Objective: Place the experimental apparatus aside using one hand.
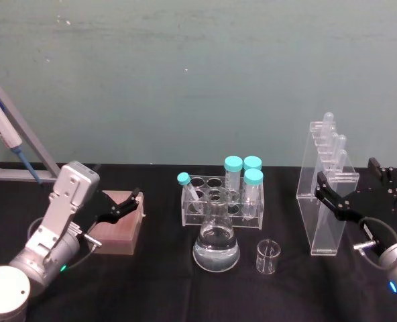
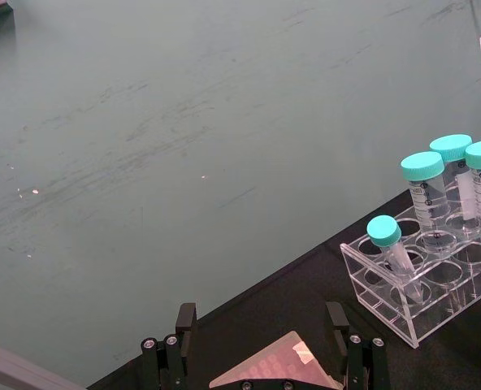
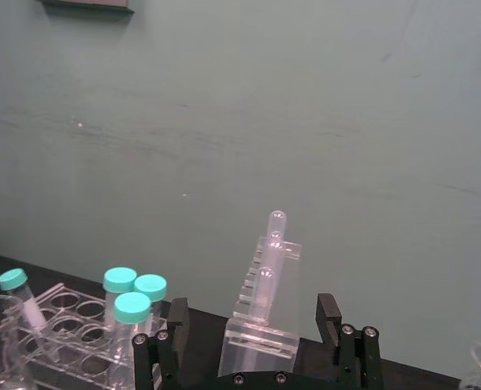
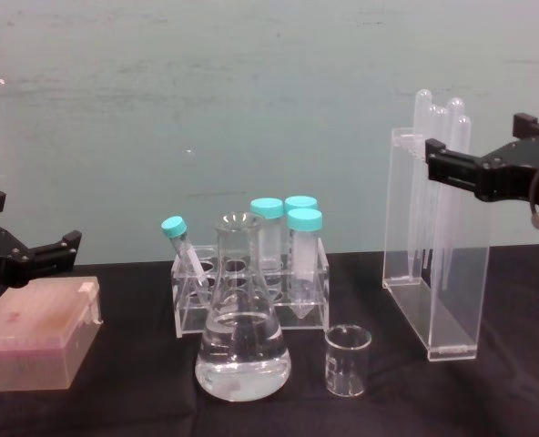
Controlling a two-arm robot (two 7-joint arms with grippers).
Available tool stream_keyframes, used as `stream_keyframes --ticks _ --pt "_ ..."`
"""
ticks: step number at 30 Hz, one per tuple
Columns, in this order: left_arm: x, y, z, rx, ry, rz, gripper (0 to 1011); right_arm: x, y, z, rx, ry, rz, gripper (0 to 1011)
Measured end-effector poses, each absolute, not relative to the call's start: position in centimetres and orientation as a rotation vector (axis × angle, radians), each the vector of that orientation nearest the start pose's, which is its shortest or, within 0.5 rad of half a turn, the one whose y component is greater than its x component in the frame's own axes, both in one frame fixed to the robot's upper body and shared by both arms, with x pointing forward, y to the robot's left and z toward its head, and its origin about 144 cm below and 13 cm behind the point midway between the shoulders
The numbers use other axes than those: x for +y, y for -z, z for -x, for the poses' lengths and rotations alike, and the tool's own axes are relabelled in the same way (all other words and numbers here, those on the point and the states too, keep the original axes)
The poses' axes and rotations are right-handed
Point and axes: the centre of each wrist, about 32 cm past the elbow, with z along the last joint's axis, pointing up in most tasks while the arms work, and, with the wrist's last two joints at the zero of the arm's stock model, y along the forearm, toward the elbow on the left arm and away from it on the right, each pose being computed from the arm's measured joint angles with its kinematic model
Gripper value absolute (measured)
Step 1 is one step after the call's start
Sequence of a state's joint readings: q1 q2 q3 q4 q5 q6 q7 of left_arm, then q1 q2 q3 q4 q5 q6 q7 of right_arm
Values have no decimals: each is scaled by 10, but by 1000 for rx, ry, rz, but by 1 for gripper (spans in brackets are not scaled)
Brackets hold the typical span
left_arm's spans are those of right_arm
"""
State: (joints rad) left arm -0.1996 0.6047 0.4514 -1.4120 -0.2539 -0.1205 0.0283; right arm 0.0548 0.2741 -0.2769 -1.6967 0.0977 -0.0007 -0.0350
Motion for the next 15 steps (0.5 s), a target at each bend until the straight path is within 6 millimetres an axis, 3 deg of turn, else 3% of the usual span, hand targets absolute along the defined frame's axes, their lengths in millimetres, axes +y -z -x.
stream_keyframes --ticks 15 --pt "310 -1140 -489 -285 -1248 -304 1000 -215 -1180 -469 -217 1344 -10 1002"
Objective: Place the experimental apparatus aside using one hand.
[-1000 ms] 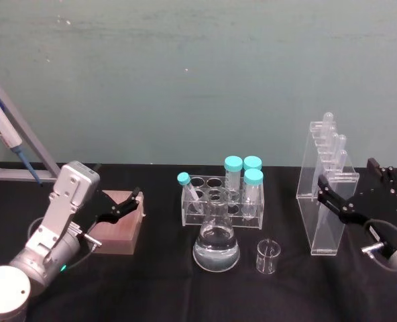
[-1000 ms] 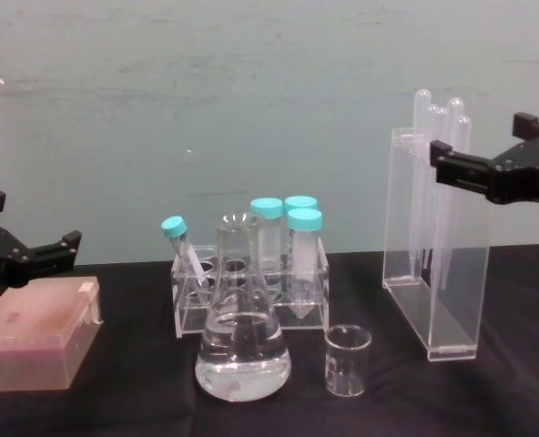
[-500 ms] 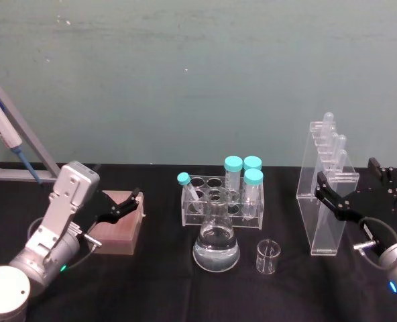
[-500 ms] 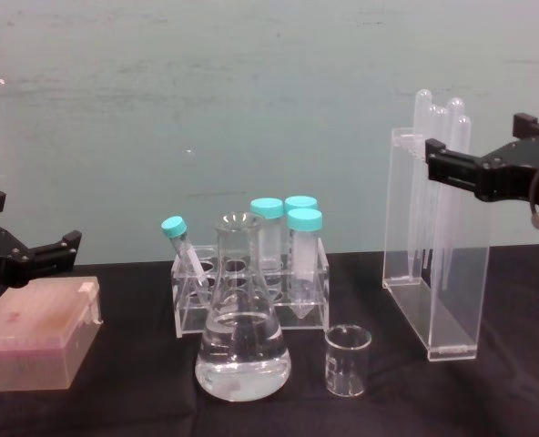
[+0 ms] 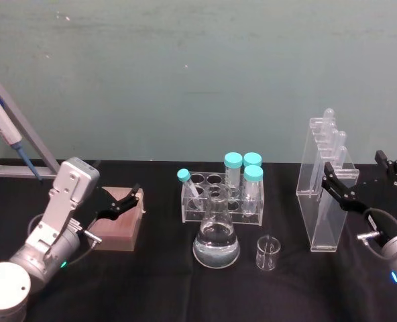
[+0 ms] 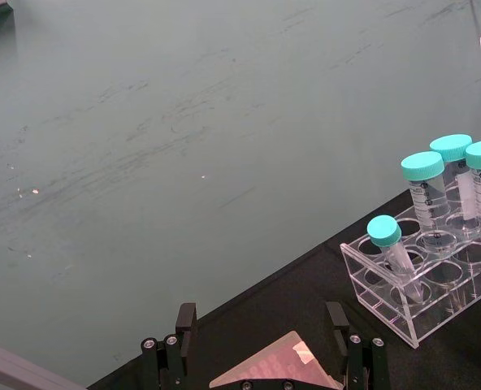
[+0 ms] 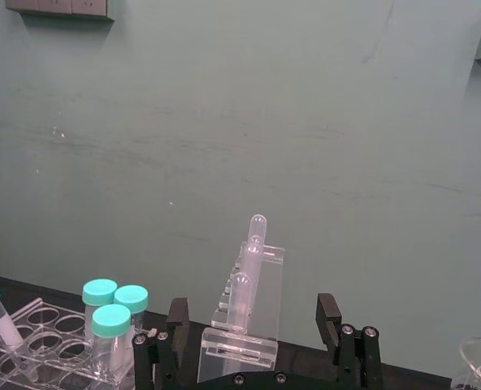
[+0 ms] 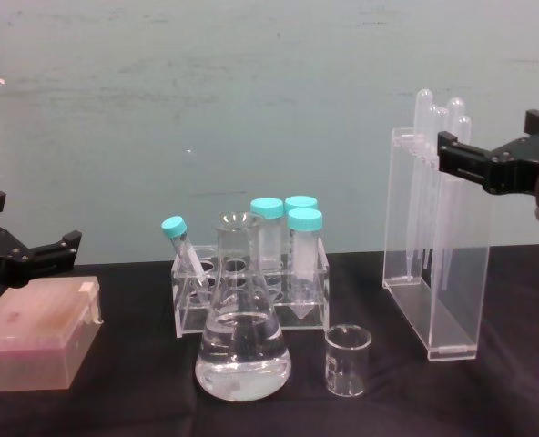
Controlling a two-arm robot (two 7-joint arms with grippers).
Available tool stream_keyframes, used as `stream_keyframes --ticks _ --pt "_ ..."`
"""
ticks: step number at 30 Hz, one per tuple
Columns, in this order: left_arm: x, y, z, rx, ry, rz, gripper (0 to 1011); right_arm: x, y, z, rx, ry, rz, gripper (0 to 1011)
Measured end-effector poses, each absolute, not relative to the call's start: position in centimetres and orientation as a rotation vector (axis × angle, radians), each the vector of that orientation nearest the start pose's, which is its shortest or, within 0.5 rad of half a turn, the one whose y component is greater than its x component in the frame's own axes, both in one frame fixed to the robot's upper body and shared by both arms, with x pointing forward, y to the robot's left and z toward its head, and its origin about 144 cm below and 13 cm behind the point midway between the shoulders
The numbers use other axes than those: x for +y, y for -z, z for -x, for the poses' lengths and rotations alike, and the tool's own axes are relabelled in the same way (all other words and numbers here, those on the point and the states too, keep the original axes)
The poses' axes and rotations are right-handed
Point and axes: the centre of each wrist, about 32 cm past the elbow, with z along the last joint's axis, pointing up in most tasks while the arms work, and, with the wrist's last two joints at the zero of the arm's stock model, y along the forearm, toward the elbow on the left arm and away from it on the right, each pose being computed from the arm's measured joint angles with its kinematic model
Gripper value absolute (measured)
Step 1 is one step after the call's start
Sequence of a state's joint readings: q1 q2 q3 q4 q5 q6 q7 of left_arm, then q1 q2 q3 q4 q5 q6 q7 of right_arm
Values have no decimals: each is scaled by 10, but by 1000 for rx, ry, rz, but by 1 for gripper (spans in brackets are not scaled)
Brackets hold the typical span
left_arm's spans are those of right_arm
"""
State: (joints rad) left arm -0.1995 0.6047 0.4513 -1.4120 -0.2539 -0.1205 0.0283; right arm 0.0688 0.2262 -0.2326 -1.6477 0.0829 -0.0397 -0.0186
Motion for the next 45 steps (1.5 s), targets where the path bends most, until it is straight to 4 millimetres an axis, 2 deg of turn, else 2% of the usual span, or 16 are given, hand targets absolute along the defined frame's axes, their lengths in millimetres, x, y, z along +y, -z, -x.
stream_keyframes --ticks 45 --pt "310 -1140 -489 -285 -1248 -304 1000 -211 -1164 -478 -159 1329 0 1002"
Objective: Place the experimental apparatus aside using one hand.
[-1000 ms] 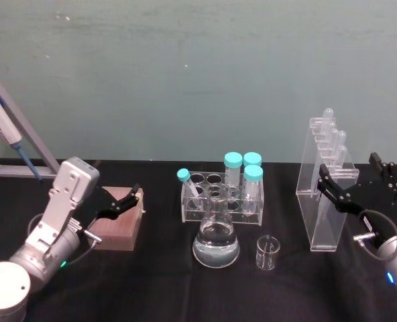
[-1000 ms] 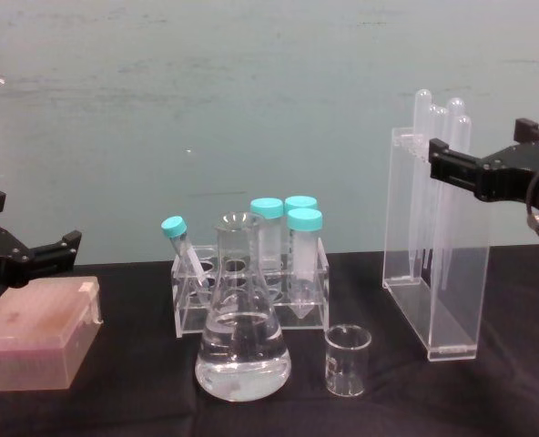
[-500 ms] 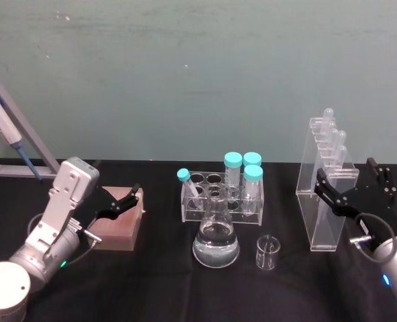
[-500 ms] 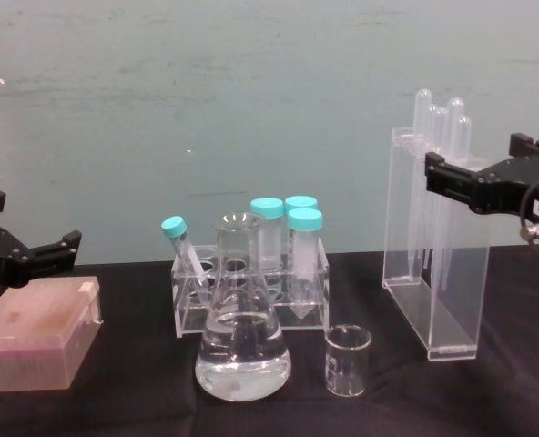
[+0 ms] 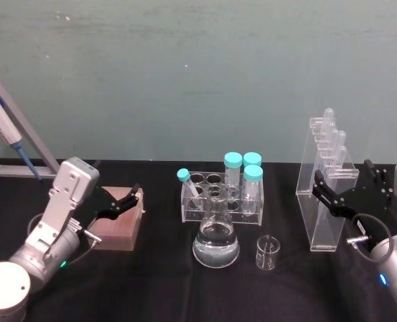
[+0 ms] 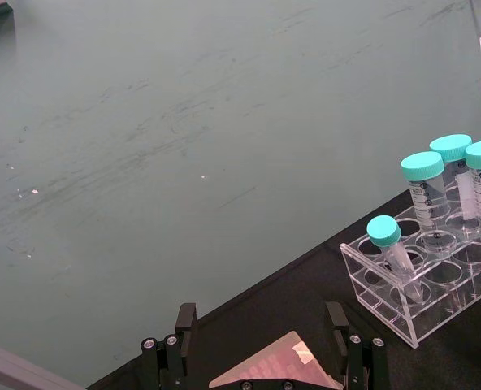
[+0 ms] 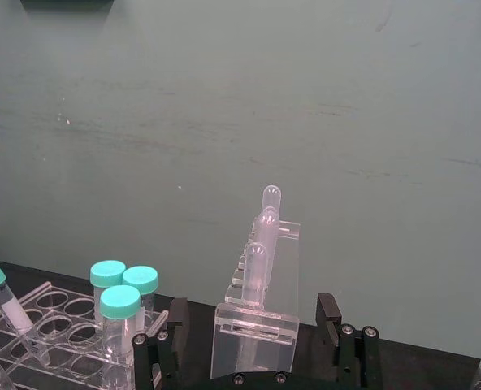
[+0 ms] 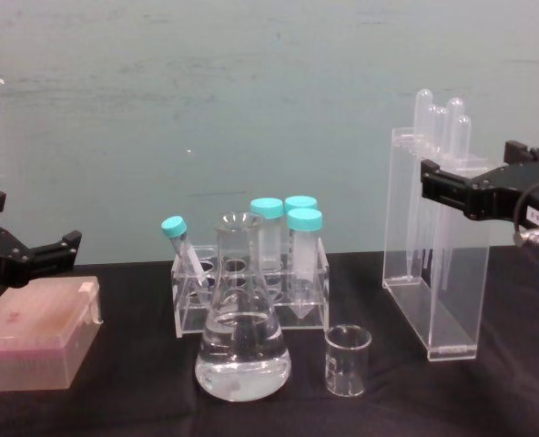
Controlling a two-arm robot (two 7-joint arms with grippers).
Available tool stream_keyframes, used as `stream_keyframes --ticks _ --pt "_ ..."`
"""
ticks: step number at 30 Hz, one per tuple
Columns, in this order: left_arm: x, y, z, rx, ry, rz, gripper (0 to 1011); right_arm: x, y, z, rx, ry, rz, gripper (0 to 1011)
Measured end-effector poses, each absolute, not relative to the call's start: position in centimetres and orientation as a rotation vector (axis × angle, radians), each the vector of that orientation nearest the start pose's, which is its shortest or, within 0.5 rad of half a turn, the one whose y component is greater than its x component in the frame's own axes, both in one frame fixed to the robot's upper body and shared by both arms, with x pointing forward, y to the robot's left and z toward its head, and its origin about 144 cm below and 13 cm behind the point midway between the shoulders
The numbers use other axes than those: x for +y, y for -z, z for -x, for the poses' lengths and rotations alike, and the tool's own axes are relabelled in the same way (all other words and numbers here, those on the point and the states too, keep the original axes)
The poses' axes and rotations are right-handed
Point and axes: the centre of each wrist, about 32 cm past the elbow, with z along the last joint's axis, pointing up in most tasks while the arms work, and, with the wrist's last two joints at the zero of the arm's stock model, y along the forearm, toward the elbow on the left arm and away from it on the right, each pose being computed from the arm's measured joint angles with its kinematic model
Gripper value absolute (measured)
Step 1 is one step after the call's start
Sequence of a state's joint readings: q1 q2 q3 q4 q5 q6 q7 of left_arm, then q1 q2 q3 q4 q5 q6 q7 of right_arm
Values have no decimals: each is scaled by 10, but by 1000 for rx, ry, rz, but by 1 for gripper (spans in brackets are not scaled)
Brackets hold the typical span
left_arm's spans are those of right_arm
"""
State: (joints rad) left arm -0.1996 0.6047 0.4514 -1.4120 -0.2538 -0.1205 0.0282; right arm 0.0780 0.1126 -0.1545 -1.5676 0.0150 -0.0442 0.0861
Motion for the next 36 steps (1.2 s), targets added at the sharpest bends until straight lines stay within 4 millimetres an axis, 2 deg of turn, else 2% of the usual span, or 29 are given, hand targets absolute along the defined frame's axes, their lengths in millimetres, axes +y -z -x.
stream_keyframes --ticks 36 --pt "310 -1140 -489 -285 -1248 -304 1000 -203 -1164 -485 -115 1357 -26 1002"
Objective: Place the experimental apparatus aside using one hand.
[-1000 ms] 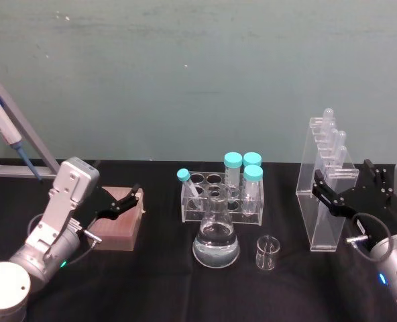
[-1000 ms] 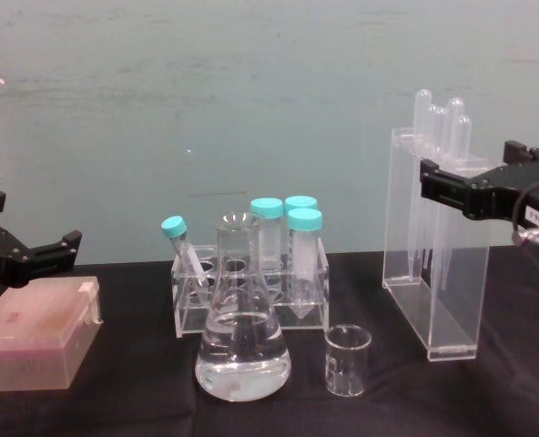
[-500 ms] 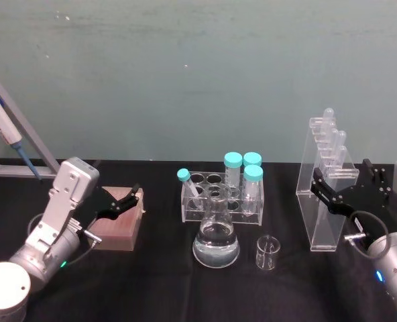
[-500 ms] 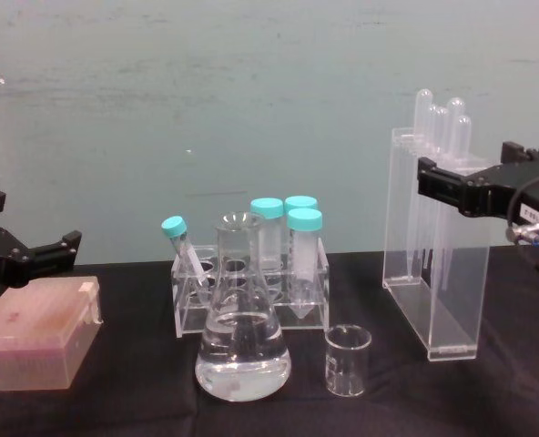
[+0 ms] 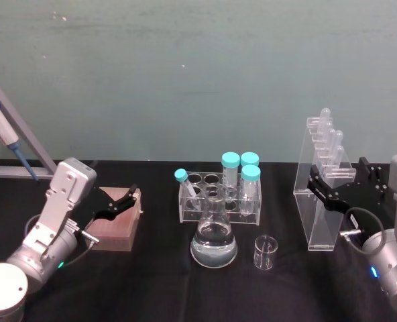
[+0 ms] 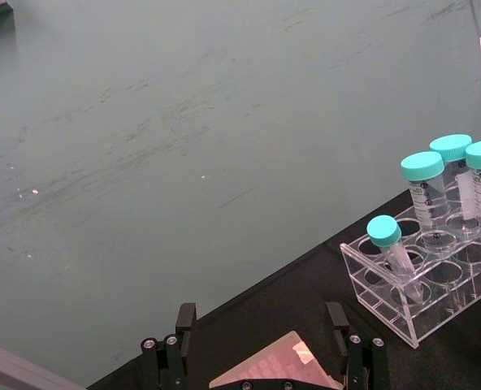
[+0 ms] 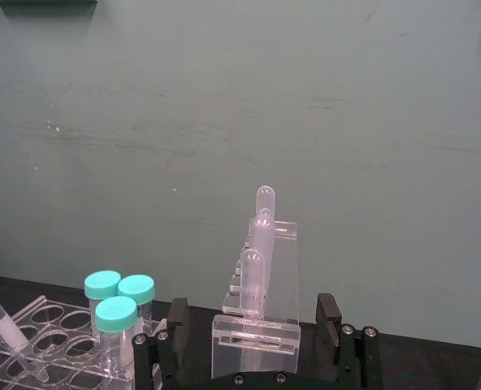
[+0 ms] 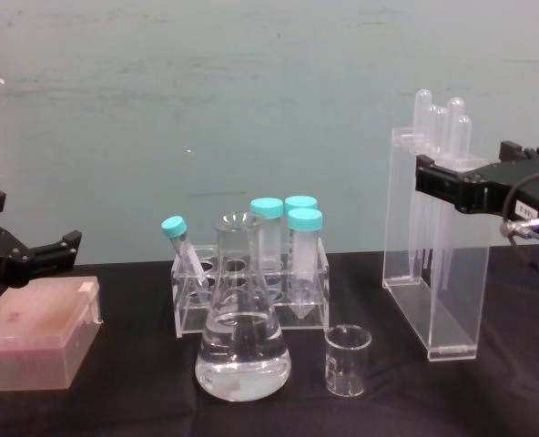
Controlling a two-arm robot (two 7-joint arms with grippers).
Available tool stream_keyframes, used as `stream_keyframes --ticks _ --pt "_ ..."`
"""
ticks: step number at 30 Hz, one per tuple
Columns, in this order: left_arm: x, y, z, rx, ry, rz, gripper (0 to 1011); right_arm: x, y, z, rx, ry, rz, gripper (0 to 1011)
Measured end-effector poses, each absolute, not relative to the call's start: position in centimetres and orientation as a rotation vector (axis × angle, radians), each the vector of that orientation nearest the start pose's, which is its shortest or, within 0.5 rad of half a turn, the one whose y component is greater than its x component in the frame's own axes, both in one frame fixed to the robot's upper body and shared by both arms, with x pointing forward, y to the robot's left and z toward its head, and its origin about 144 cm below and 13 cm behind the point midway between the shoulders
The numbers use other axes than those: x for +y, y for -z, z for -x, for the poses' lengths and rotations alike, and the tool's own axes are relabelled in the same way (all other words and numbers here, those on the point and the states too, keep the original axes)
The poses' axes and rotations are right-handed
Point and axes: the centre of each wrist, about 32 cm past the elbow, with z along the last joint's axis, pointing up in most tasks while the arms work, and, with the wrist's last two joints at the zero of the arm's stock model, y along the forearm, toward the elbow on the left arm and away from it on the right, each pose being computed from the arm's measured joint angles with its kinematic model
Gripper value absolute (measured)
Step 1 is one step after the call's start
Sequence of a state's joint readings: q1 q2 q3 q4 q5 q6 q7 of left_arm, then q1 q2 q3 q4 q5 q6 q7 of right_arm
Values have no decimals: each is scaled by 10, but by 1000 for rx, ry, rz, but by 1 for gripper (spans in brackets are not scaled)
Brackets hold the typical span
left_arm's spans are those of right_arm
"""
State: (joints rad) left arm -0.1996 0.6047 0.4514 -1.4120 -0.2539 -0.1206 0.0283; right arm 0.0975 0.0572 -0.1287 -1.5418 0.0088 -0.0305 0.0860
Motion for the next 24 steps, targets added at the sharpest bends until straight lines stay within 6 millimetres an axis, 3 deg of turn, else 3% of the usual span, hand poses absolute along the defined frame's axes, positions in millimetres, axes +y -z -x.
stream_keyframes --ticks 24 --pt "310 -1140 -489 -285 -1248 -304 1000 -200 -1164 -494 -105 1362 -21 1002"
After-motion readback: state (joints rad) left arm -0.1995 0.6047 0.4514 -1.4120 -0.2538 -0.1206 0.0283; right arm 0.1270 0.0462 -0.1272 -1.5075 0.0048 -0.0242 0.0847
